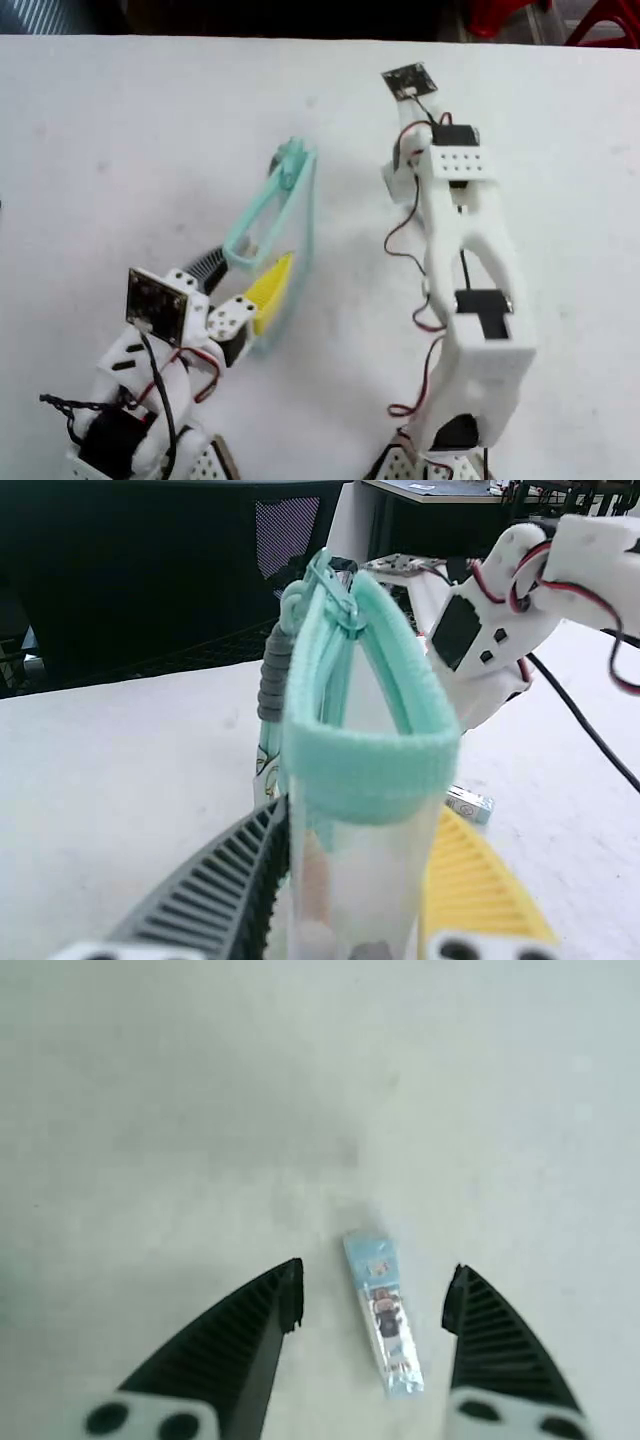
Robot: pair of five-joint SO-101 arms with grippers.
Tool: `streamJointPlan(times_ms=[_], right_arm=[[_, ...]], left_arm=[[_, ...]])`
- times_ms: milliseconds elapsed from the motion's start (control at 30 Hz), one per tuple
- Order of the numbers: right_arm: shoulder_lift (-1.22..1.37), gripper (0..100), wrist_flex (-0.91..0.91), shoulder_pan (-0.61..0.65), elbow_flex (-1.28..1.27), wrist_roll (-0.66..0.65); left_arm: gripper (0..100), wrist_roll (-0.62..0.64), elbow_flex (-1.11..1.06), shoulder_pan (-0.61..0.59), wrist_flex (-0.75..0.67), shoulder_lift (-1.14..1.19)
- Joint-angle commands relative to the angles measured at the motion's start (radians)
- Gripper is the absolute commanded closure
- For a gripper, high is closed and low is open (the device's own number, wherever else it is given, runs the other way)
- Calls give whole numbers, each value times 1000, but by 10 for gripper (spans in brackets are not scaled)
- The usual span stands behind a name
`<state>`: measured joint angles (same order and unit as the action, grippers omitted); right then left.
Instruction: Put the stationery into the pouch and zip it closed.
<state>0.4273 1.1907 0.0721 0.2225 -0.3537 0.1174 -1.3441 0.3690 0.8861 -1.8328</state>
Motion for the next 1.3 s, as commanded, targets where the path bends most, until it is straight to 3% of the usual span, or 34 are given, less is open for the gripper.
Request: streamJointPlan(times_ms=[0,267,533,933,1133,1267], right_arm=[[104,787,25,-45,130,-54],[269,800,134,-74,272,-69],[292,983,125,-58,281,-69],[323,958,140,-59,279,-75],[325,800,153,-59,278,-75],[325,843,151,-54,276,-77]], left_arm=[[797,-14,0,7,-20,7],[797,-14,0,8,-21,7],[797,-14,-8,12,-23,7],[797,-14,-11,12,-23,7],[797,-14,-11,12,-25,7],[797,-14,-11,12,-25,7]])
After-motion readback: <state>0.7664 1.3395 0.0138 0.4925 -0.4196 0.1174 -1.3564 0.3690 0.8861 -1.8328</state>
